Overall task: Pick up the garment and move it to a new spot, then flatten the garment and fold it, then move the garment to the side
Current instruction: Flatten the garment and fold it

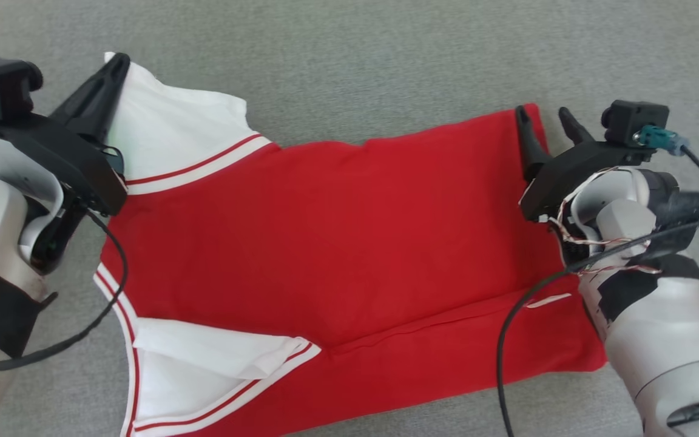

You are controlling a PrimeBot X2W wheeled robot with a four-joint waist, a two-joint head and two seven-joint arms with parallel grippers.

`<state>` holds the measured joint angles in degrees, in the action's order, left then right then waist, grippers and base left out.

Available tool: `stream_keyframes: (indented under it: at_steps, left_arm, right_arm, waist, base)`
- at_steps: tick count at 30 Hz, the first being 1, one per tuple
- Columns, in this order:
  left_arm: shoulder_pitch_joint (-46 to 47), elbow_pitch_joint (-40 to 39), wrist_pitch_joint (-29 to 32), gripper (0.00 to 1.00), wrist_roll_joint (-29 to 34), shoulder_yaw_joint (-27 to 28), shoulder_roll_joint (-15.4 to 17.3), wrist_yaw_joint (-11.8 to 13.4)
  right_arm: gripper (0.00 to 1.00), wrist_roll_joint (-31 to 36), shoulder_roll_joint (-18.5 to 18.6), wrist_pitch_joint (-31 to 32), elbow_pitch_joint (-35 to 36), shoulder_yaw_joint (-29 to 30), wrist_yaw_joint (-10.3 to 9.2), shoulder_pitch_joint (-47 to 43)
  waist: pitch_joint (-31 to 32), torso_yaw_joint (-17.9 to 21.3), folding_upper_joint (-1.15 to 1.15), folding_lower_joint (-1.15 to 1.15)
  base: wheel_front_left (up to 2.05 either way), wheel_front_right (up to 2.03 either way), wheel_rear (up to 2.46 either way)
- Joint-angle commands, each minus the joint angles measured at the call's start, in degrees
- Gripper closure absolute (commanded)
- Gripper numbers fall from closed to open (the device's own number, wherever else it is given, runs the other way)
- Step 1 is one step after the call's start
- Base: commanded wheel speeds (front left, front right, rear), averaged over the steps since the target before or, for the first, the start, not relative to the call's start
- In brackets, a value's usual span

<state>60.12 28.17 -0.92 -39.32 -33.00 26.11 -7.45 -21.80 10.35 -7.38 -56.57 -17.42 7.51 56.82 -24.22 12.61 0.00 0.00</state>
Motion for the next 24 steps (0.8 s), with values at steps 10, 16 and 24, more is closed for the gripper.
stream_keyframes:
  at_steps: [10,16,24]
  left_arm:
    - [-0.4,-3.1,-0.9,1.0,-0.6,-1.2,0.4,0.1]
    - [-2.0,-3.7,-3.0,1.0,-1.0,-0.7,0.7,0.1]
    - [-7.9,-9.0,-7.0,1.0,-2.3,-0.2,1.2,0.8]
  right_arm:
    - [1.0,-1.0,0.1,-2.6,-7.7,-0.2,-0.03,4.2]
    - [1.0,-0.5,0.4,-5.9,-8.8,-0.9,-0.03,4.3]
    - [1.0,-5.5,1.6,-7.8,-2.6,-3.5,-0.03,-3.0]
  waist:
    - [-1.3,-2.0,0.0,0.0]
    - [0.3,-2.1,0.0,0.0]
    - [5.1,-2.4,0.0,0.0]
  base:
    - [0.0,0.0,0.0]
    - [0.0,0.0,0.0]
    - [0.0,0.0,0.0]
